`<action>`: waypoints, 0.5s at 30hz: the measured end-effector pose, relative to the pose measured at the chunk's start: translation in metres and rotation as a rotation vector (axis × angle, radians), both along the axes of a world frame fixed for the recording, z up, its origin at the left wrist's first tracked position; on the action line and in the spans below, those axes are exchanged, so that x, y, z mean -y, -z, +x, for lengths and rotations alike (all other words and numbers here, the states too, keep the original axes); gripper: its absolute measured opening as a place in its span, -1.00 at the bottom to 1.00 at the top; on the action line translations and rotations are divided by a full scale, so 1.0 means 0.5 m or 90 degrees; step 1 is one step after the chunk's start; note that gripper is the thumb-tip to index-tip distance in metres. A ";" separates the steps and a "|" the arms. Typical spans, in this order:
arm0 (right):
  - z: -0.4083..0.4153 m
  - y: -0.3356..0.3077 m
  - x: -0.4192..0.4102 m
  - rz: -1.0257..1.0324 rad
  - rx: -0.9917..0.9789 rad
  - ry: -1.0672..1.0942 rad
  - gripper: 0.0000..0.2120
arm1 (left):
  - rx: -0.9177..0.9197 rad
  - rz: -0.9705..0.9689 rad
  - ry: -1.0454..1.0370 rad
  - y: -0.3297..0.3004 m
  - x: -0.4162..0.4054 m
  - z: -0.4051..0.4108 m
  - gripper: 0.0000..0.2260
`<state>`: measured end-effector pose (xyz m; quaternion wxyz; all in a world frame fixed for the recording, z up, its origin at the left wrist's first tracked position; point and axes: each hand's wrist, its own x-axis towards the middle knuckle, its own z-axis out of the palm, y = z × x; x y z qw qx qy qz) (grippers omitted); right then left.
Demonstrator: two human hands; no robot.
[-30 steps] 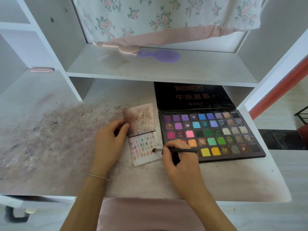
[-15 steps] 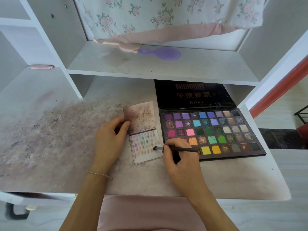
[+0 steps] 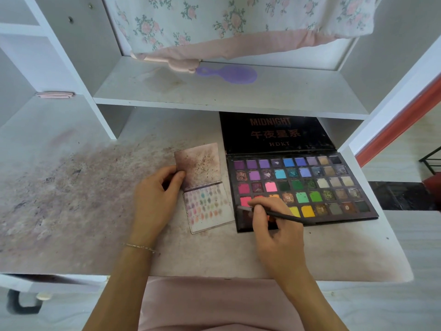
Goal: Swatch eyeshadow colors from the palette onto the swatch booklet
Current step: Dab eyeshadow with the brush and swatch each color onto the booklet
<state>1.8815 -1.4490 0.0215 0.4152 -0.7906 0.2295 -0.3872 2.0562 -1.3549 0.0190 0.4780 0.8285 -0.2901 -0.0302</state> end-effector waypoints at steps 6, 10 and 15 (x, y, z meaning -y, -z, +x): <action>-0.043 -0.002 0.040 0.001 -0.011 0.081 -0.81 | -0.007 -0.002 -0.007 0.002 0.000 0.001 -0.86; -0.085 0.002 0.077 0.010 -0.038 0.155 -0.77 | -0.007 0.008 0.001 0.007 0.000 0.003 -0.85; -0.131 0.008 0.116 0.019 -0.057 0.321 -0.93 | -0.005 0.009 -0.004 0.008 0.000 0.004 -0.85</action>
